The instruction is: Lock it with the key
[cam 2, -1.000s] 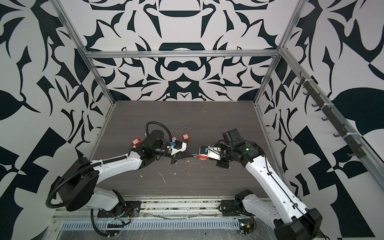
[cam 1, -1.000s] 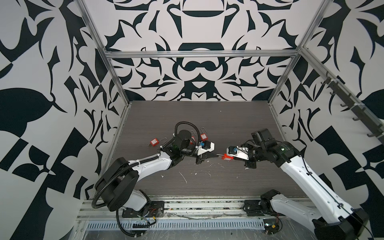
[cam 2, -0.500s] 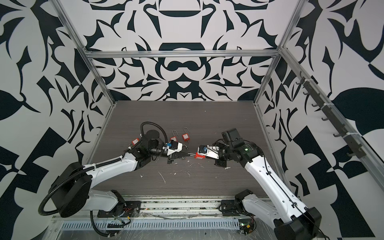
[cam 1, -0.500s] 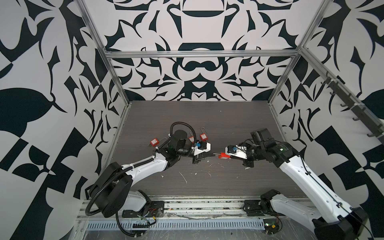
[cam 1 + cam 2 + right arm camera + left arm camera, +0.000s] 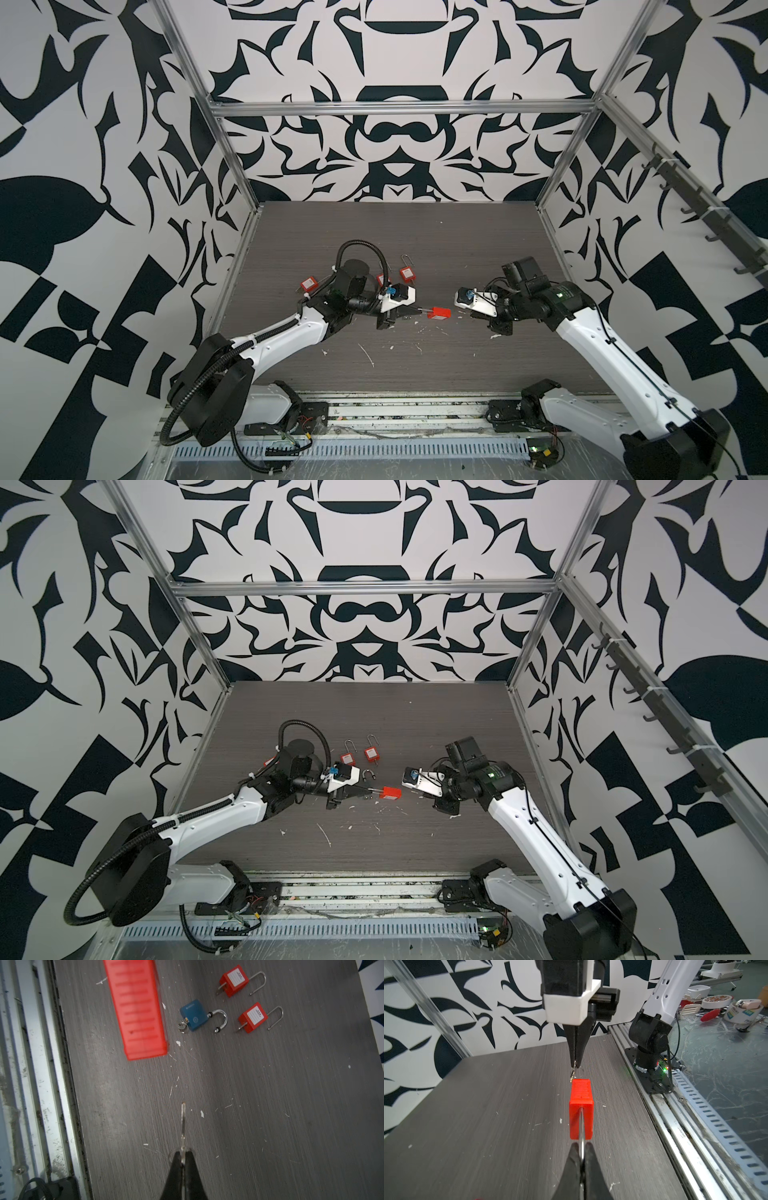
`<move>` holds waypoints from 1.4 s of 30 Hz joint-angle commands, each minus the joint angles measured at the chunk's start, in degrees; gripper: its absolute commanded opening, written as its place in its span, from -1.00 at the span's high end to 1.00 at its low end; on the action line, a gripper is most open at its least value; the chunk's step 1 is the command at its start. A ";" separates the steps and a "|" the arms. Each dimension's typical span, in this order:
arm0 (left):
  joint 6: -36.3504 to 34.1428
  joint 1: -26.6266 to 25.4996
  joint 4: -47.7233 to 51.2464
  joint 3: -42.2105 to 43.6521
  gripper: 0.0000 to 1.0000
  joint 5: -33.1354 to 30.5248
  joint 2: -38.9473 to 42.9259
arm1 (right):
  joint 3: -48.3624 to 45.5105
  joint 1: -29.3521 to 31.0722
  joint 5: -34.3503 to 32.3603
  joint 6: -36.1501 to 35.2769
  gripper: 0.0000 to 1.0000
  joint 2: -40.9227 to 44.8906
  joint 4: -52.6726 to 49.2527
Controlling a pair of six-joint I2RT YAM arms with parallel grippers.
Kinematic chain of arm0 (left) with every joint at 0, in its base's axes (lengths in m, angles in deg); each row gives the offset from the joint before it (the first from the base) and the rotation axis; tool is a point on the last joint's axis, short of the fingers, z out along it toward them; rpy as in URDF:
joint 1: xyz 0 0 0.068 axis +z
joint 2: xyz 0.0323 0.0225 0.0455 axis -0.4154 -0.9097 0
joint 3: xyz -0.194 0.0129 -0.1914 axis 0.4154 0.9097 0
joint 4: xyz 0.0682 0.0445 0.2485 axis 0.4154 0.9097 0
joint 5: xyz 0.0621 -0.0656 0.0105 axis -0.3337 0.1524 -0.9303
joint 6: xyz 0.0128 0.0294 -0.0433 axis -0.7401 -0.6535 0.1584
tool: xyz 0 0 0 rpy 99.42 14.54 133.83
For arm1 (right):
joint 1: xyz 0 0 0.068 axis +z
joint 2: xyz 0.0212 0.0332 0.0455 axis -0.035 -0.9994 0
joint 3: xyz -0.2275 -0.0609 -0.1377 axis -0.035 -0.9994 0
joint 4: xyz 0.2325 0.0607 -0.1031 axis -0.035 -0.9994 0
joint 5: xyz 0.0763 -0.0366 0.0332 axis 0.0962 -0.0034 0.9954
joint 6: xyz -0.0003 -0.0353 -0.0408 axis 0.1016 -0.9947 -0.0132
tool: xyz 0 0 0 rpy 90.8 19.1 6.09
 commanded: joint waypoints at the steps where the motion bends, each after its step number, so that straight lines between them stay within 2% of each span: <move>1: -2.58 0.76 14.81 -8.52 1.00 1.57 -1.52 | -1.02 -1.48 -5.60 6.15 1.00 0.97 2.97; 6: -2.56 0.77 24.50 -16.73 1.00 3.16 -7.72 | -2.33 -2.98 -10.18 14.45 1.00 2.79 8.12; 12: -3.39 0.77 33.25 -27.45 1.00 2.92 -17.20 | -3.91 -3.07 -12.67 17.65 1.00 6.33 10.77; 23: -7.39 -0.60 56.60 -50.36 1.00 -0.30 -35.74 | -4.06 -3.08 -11.55 17.94 1.00 8.90 6.44; 27: -8.33 -1.30 62.39 -56.53 1.00 -1.91 -41.37 | -4.26 -3.09 -8.46 17.40 1.00 9.04 5.41; 32: -8.56 -1.87 67.05 -63.98 1.00 -4.35 -47.79 | -4.48 -3.07 -7.94 17.54 1.00 8.77 5.07; 36: -9.64 -2.57 74.91 -72.08 1.00 -6.33 -53.67 | -4.30 -3.07 -5.87 17.04 1.00 8.01 3.10; 42: -10.65 -2.75 80.67 -78.16 1.00 -5.16 -57.99 | -4.47 -3.07 -5.41 17.23 1.00 7.46 2.47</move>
